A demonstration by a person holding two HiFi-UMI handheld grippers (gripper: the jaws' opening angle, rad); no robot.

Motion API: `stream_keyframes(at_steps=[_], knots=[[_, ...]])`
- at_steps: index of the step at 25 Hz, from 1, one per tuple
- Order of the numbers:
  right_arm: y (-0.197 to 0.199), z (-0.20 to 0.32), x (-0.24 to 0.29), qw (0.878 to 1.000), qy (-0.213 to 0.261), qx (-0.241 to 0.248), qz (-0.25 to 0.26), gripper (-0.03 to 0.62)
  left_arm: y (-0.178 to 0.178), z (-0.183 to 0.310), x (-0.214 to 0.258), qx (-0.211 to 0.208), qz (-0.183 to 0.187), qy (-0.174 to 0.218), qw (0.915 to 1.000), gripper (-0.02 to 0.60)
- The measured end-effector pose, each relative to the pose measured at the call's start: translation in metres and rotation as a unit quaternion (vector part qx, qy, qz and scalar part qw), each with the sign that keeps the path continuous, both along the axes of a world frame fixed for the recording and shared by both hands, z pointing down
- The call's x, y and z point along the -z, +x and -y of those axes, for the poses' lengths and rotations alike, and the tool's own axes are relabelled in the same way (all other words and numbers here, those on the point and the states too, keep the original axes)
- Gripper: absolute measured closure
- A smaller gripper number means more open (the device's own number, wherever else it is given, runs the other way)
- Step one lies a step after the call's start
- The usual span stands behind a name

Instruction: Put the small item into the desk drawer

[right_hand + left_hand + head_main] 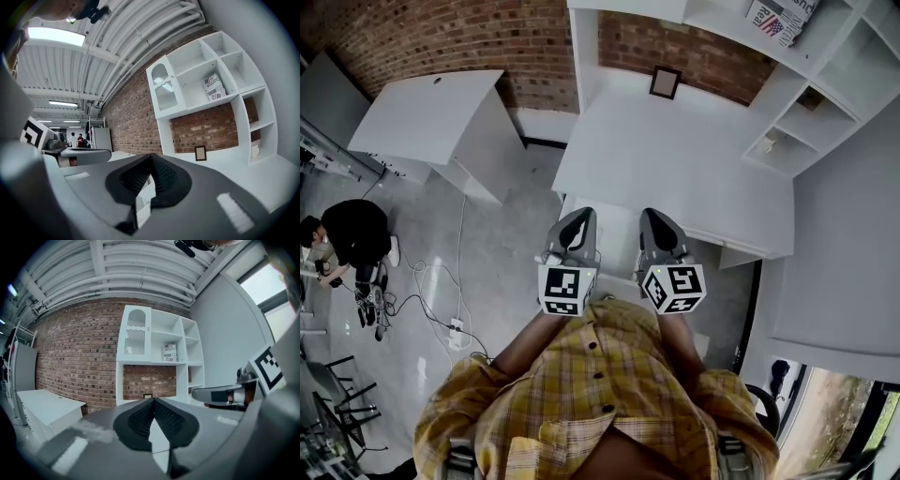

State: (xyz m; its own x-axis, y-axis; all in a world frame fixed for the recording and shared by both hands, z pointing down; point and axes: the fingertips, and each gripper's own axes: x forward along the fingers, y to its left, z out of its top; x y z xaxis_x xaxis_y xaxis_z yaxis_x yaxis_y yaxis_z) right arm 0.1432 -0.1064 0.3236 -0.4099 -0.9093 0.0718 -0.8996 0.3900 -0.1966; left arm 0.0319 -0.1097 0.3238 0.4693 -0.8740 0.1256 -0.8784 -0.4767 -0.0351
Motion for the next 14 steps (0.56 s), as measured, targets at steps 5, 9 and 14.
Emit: stream_keyframes(at_steps=[5,9,14], knots=[[-0.002,0.0001,-0.0038,1.0,-0.002,0.002,-0.002,0.597,-0.0015,0.0018,-0.0015,0.004,-0.012,-0.003,0.9999,0.58],[-0.0031,0.0009,-0.0036,1.0,-0.001,0.001,-0.005,0.597,-0.0028,0.0029,-0.0047,0.004,-0.015,-0.009,0.9998,0.58],[-0.0016,0.0031,-0.0054,1.0,-0.002,0.0,-0.008,0.597,-0.0016,0.0062,-0.0055,0.001,-0.011,-0.01,0.9999,0.58]])
